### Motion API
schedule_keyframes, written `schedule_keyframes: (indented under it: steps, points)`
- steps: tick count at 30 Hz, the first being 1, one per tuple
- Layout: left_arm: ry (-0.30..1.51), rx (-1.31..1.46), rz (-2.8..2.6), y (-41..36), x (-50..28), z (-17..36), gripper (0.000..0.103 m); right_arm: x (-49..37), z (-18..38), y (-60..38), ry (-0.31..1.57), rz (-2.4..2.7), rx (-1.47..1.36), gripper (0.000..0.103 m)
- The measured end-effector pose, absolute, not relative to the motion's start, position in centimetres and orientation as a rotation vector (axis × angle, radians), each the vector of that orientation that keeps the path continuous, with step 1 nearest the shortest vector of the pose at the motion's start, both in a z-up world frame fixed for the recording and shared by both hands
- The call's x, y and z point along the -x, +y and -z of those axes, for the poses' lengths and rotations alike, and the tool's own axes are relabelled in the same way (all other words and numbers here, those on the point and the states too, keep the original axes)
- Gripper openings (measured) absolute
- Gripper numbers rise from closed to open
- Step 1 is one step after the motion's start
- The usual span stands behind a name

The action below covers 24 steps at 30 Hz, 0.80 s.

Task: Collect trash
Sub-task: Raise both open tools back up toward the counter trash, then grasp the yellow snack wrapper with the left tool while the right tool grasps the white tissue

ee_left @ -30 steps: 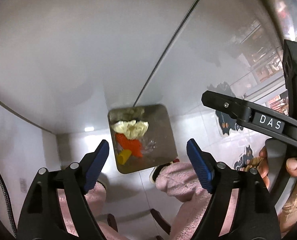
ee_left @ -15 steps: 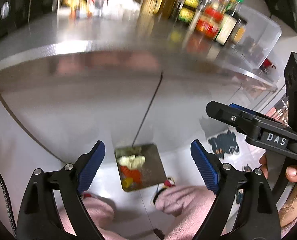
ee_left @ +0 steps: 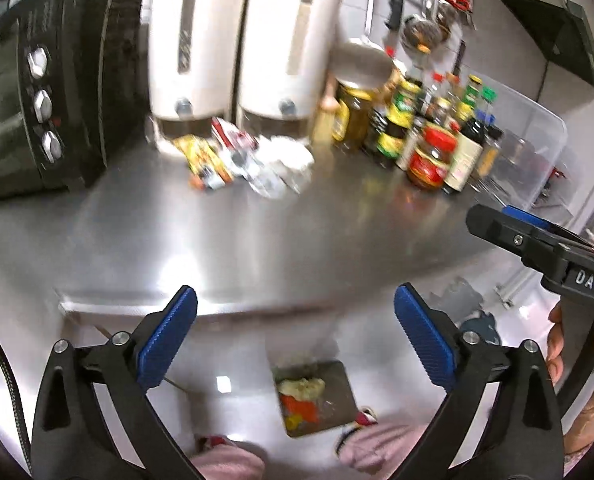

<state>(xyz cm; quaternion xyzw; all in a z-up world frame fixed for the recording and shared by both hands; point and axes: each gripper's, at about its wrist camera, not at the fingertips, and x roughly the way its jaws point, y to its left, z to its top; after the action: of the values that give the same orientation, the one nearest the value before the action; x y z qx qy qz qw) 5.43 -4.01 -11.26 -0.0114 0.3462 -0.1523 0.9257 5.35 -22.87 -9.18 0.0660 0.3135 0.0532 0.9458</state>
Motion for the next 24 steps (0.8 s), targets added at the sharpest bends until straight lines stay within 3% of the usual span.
schedule_keyframes:
  steps: [7,17,22,24]
  points:
    - [0.699,0.005,0.212,-1.2,-11.0,9.7,0.094,-12.1,9.1,-22.8,0.691,-0.101,-0.178,0.099]
    - [0.742,-0.025,0.170,0.4,-20.3,11.9,0.090,-22.3,11.5,-21.5,0.774,-0.081,-0.218,0.098]
    - [0.770,0.031,0.175,0.9,-24.4,12.8,0.074,-26.0,12.7,-21.4,0.786,-0.106,-0.269,0.079]
    - [0.774,0.043,0.171,0.9,-26.0,12.9,0.073,-27.1,13.0,-21.1,0.785,-0.119,-0.278,0.074]
